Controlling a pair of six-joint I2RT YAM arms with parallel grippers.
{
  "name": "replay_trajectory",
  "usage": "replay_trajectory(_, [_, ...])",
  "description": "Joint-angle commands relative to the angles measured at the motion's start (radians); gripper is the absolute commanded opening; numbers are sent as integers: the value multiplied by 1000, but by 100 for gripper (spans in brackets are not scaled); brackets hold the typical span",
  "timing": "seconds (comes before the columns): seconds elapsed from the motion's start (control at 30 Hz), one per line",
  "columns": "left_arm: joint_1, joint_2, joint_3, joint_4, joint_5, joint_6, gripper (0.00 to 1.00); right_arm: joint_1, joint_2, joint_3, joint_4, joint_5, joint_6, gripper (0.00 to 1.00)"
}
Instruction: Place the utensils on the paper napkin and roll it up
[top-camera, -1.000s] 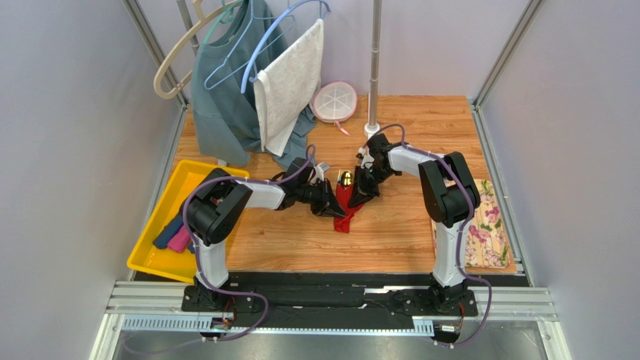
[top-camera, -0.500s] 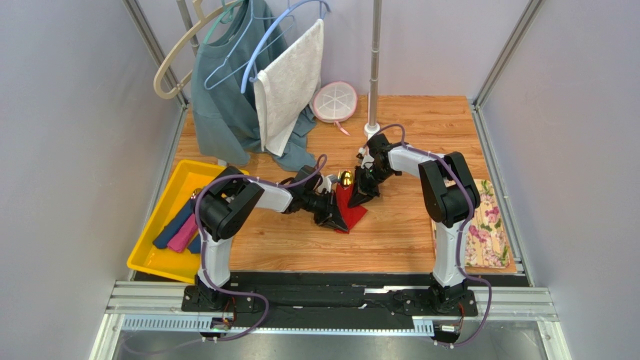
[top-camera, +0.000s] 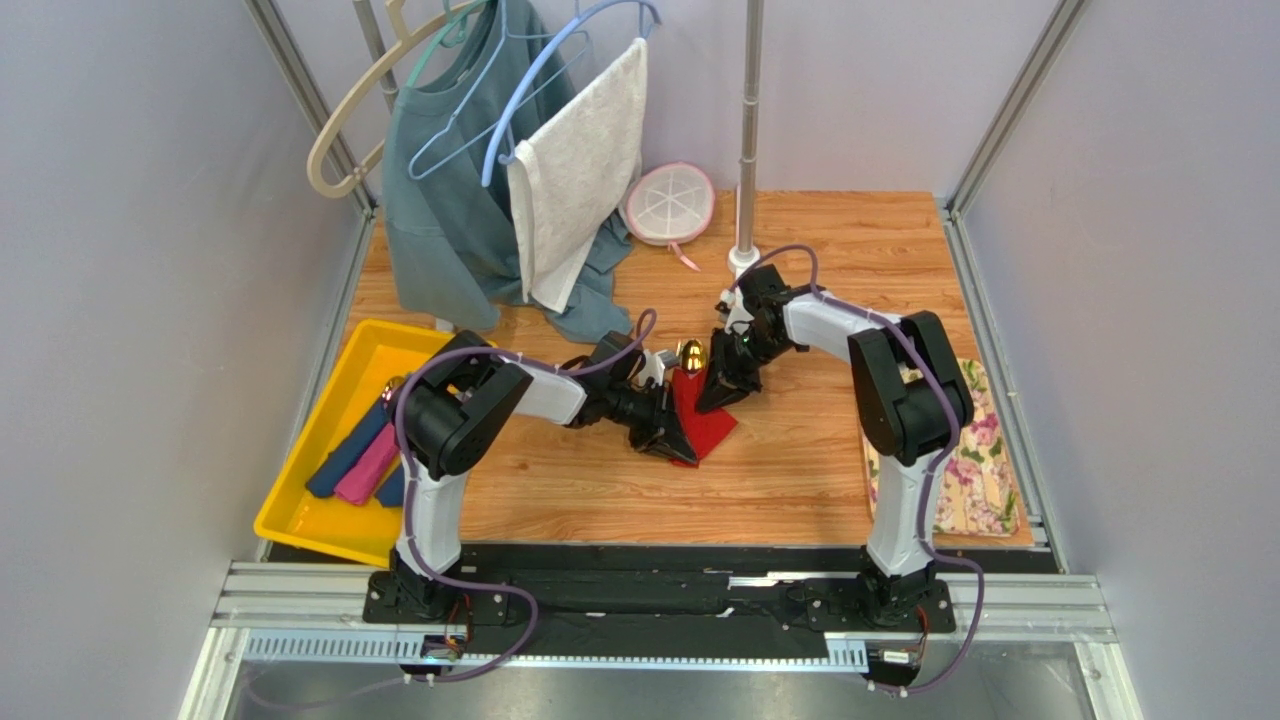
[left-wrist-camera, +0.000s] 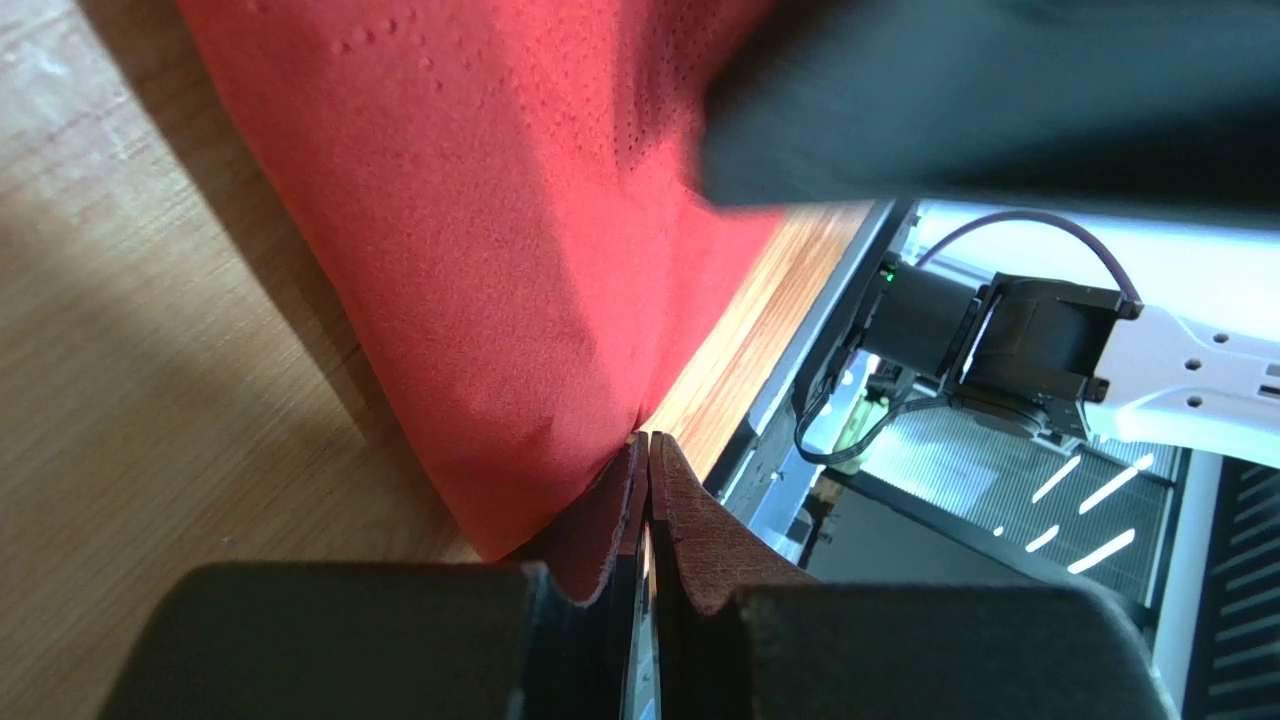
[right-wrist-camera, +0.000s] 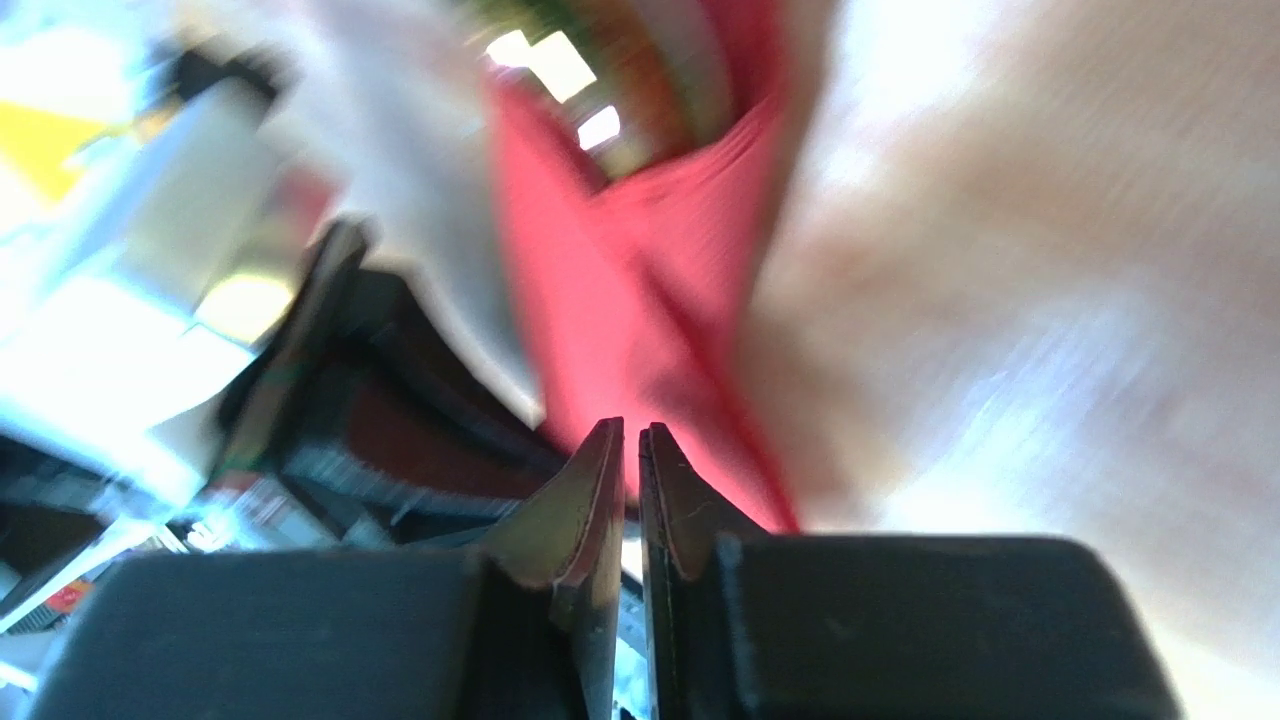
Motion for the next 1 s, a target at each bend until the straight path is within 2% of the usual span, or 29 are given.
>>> replay_trajectory(0.0, [0, 37, 2, -23, -79, 59, 9, 6, -128, -25, 52, -69, 21, 13])
replay_trajectory(0.27, [6, 29, 6, -3, -75, 54, 8, 21, -70, -56, 78, -89, 48, 11])
replay_trajectory(0.6, [12, -34, 6, 58, -67, 61, 8, 9, 6, -118, 72, 12, -24, 6])
replay_trajectory(0.7, [11, -95, 4, 78, -58, 54, 10, 7, 24, -122, 64, 46, -46, 5])
replay_trajectory(0.87, [37, -213, 18, 60, -38, 68, 19, 7, 32, -125, 61, 69, -61, 4])
replay_trajectory(0.97, [49, -219, 39, 7, -30, 100, 21, 6, 35, -127, 64, 66, -61, 4])
